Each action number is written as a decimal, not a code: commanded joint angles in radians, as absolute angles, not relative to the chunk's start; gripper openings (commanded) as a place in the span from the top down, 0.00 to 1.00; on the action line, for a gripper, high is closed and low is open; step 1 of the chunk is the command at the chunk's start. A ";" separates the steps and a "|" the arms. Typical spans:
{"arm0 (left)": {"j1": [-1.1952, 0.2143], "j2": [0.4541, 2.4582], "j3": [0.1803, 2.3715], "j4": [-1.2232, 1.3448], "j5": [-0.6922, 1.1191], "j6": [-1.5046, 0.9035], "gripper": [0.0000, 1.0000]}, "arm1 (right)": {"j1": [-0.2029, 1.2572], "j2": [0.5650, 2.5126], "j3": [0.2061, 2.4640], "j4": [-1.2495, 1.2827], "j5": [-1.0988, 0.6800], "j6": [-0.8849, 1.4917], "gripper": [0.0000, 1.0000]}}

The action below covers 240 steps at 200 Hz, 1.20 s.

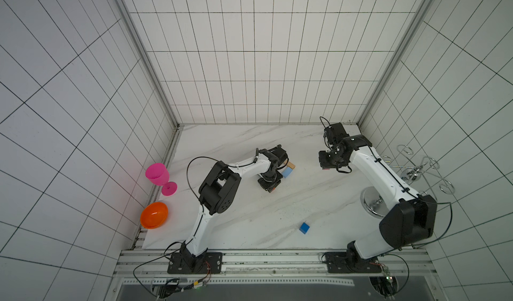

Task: Assemble a heart with building blocks
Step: Assemble the building block at the center of the board.

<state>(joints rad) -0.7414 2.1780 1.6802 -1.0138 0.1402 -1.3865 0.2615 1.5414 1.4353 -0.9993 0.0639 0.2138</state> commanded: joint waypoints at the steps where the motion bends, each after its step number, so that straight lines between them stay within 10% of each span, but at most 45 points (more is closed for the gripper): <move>1: -0.733 2.221 1.694 -1.010 0.130 -1.385 0.90 | 0.254 1.550 1.462 -1.026 0.054 0.229 1.00; 240: -0.690 2.289 1.793 -1.029 0.122 -1.385 0.90 | 0.253 1.580 1.478 -1.013 0.038 0.216 1.00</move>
<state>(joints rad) -0.6968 2.2406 1.7824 -1.0325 0.1505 -1.3792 0.2615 1.5669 1.4353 -0.9989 0.0456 0.2195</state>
